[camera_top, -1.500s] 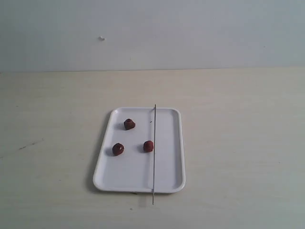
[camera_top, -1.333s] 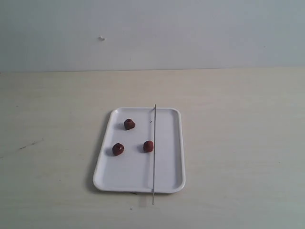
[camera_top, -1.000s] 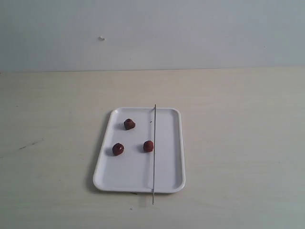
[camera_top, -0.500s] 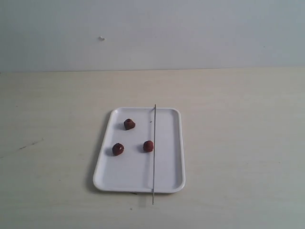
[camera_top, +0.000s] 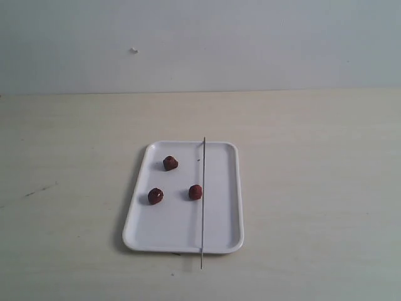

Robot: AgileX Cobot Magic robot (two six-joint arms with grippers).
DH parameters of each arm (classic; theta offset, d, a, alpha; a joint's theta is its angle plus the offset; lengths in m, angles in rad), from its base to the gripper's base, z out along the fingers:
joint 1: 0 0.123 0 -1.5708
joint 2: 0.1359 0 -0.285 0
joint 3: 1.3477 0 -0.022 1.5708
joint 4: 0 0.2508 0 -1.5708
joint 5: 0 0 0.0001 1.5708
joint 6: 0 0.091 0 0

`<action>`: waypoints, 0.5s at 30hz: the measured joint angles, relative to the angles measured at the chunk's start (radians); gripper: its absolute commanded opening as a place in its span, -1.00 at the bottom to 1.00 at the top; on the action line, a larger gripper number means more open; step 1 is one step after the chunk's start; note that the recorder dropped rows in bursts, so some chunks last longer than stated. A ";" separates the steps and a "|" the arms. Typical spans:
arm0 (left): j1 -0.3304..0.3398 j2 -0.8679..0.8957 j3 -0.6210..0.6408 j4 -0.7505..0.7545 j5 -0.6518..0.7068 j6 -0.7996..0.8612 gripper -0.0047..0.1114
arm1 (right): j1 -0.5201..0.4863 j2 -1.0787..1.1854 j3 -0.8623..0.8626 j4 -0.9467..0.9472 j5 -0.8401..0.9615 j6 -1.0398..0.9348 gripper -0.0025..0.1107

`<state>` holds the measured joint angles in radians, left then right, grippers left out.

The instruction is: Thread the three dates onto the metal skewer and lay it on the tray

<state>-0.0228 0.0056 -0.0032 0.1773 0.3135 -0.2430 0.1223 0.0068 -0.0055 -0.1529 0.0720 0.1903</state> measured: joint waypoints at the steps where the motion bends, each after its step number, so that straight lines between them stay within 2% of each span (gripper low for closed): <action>1: 0.000 0.000 0.000 0.000 0.000 0.000 -0.92 | 0.000 0.000 0.000 0.000 -0.072 0.000 -0.96; 5: 0.000 0.000 0.000 0.000 0.000 0.000 -0.92 | 0.000 0.000 0.000 0.003 -0.311 0.013 -0.96; 10: 0.000 0.000 0.000 0.000 0.000 0.000 -0.92 | 0.000 -0.002 0.000 0.024 -0.504 0.090 -0.96; 13: 0.000 0.000 0.000 0.000 0.000 0.000 -0.92 | 0.000 -0.002 0.000 0.110 -0.586 0.182 -0.96; 15: 0.000 0.000 0.000 0.000 0.000 0.000 -0.92 | 0.000 0.002 -0.024 0.235 -0.562 0.184 -0.96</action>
<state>-0.0228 0.0056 -0.0032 0.1773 0.3135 -0.2430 0.1223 0.0086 -0.0293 0.0816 -0.4900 0.3745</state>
